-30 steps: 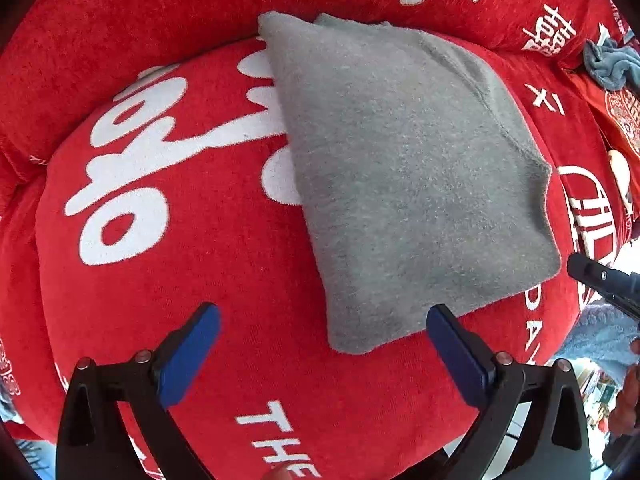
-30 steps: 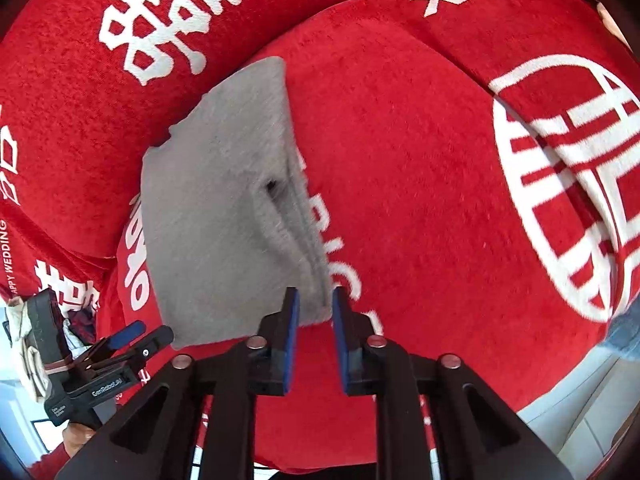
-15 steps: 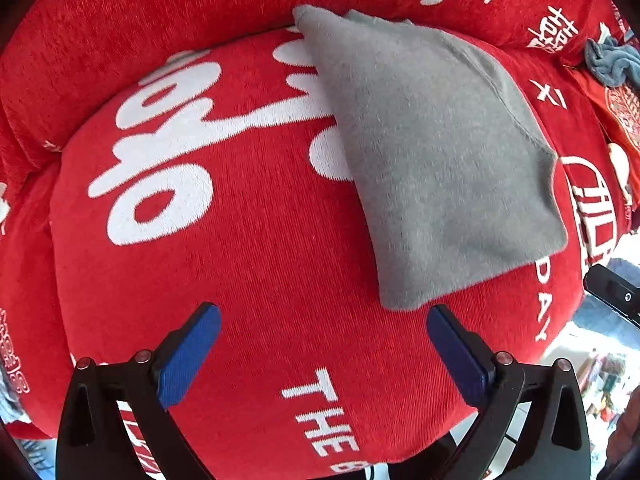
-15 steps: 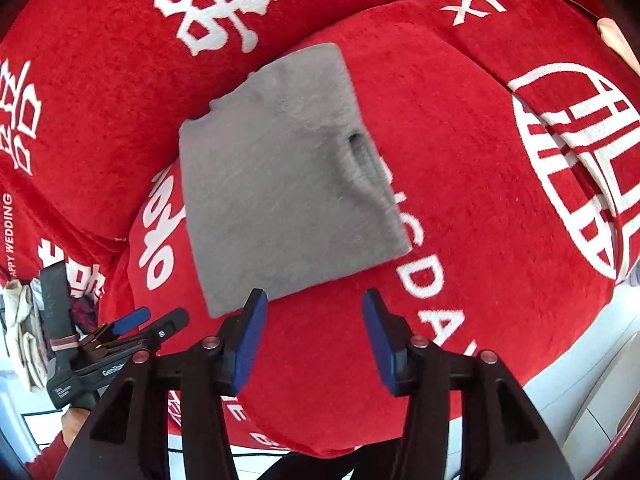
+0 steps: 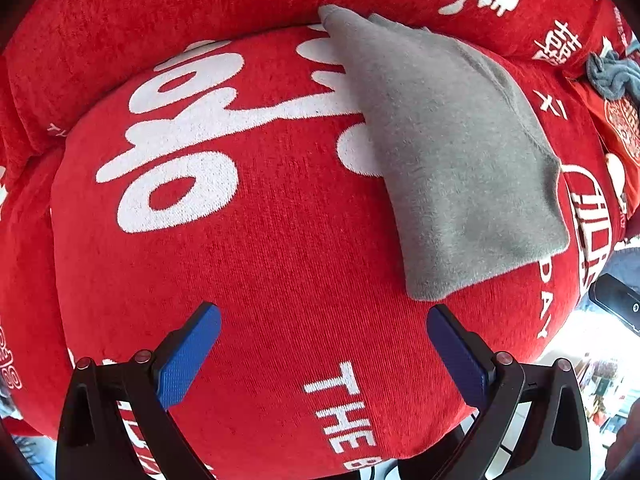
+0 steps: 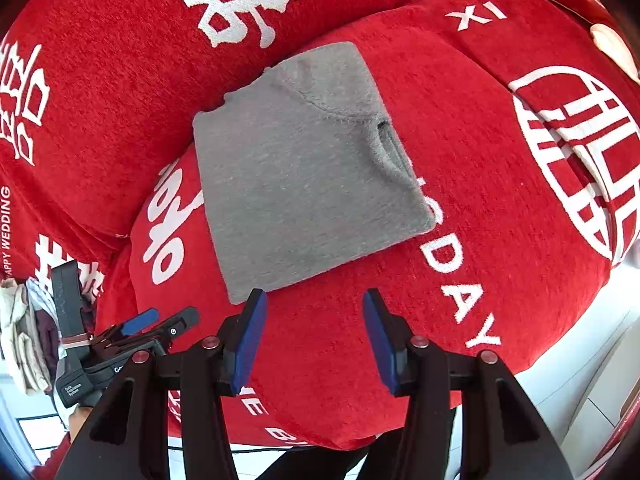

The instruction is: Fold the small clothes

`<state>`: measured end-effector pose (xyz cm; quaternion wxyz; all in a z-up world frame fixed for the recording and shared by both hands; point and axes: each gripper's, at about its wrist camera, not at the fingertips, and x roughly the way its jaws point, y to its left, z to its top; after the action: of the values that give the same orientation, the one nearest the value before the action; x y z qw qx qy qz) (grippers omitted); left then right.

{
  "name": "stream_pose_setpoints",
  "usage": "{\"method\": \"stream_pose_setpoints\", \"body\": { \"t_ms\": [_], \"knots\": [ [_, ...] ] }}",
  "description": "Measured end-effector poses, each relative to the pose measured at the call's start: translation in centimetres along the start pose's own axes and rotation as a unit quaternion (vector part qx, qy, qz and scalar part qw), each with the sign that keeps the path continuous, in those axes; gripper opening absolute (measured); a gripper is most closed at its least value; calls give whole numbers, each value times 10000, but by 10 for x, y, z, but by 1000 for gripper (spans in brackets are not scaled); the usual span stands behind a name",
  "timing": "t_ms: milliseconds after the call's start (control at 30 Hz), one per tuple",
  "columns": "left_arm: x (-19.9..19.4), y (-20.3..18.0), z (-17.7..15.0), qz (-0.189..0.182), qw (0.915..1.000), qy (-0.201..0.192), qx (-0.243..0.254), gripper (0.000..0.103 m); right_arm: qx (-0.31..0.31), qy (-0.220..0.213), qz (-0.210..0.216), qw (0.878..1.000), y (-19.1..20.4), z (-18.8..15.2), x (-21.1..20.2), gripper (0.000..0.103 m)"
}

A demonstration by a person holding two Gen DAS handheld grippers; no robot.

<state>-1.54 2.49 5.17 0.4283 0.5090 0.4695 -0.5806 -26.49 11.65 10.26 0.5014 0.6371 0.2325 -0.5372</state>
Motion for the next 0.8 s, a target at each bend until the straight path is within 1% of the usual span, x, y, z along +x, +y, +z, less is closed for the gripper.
{"method": "stream_pose_setpoints", "body": {
  "t_ms": [133,300,433,500,567,633,700,733,800],
  "knots": [
    [3,-1,6,196,9998,37,-61,103,-172,25,-6,9998,1,11,0,54],
    [2,-9,15,385,9992,12,-138,103,-260,107,82,9996,-8,37,6,54],
    [5,-18,30,445,9985,17,-318,103,-348,156,120,9992,-20,64,10,54],
    [8,-20,42,448,9979,-30,-470,103,-399,181,125,9990,-28,82,14,54],
    [11,-23,56,531,9968,-80,-595,103,-366,200,156,9990,-36,101,20,54],
    [14,-25,72,522,9957,-158,-744,103,-276,199,313,9989,-46,124,28,54],
    [17,-27,90,429,9943,-269,-933,103,-150,235,503,9983,-56,147,41,54],
    [19,-29,97,403,9937,-315,-999,103,-68,287,592,9978,-59,156,49,54],
    [23,-32,108,422,9928,-370,-1054,103,159,485,925,9944,-68,173,70,54]
  ]
}}
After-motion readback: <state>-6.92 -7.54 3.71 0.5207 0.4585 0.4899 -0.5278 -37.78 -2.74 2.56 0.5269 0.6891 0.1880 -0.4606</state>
